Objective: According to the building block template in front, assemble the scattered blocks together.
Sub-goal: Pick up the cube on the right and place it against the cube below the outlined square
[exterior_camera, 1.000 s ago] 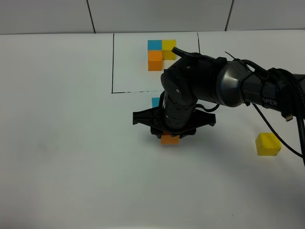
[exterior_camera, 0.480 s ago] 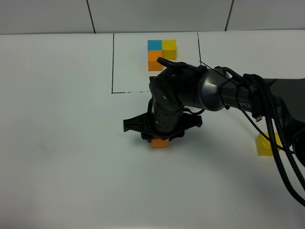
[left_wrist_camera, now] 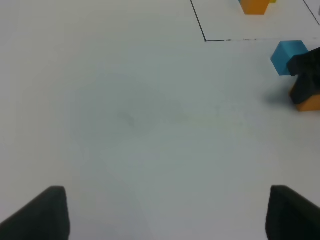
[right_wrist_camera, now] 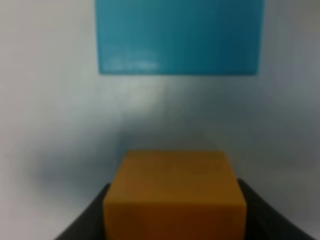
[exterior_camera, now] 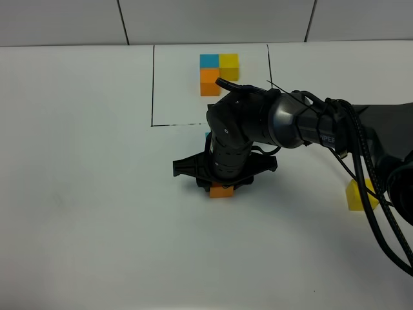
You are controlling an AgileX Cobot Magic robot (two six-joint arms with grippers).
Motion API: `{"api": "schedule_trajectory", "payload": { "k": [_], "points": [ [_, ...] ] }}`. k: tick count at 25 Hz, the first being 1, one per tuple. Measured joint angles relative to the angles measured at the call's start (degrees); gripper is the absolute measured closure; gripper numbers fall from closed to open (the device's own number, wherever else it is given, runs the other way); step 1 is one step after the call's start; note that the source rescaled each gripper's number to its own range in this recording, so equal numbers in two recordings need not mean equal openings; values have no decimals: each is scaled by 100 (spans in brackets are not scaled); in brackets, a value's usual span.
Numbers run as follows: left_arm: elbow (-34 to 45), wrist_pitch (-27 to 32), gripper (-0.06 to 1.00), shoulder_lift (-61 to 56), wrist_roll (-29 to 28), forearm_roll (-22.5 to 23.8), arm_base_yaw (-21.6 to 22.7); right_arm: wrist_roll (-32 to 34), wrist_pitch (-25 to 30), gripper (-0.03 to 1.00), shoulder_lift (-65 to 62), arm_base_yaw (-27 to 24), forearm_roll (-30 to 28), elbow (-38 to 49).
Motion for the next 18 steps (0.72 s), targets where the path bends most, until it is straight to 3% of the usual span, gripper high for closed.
{"api": "schedule_trajectory", "payload": {
  "k": [18],
  "points": [
    [0,0,26,0,0,0,0,0,-302,96,30,-99,-171,0]
  ]
}}
